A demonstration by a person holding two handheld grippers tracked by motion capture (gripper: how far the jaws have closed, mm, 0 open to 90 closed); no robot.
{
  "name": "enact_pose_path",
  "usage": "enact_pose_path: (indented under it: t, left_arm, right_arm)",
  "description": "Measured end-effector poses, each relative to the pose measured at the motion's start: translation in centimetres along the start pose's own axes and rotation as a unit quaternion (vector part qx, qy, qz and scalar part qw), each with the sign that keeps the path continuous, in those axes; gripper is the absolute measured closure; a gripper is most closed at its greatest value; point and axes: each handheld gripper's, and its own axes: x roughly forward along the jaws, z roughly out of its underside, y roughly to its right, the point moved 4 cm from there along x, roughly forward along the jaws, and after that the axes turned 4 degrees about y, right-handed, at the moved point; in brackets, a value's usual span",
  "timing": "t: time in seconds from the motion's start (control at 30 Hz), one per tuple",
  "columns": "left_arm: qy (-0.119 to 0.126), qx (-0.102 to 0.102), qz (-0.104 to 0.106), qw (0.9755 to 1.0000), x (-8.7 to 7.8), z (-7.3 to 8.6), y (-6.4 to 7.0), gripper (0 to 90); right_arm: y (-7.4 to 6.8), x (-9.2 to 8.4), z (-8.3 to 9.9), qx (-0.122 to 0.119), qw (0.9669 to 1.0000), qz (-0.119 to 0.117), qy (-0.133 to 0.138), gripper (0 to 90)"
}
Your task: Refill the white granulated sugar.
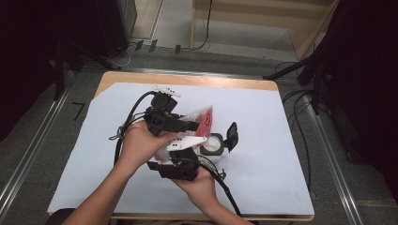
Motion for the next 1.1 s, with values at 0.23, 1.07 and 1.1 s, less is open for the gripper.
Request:
enact_pose_path:
  t: [0.23, 1.07, 1.1]
  left_arm:
    - [-0.008, 0.001, -0.001, 1.0, -0.3, 0.1, -0.2, 62.4]
    - [-0.066, 0.0, -0.01, 0.9977, 0.0, 0.9, -0.9, 67.8]
    - [-0.068, -0.001, -0.008, 0.9976, 0.1, 1.0, -0.9, 67.9]
  right_arm:
    - [0.0, 0.2, 0.3, -0.009, 0.9999, 0.003, -0.004, 61.2]
    - [-0.3, 1.7, 2.7, -0.046, 0.9982, 0.017, -0.035, 54.8]
    - [-0.2, 1.7, 2.9, -0.049, 0.998, 0.017, -0.037, 54.7]
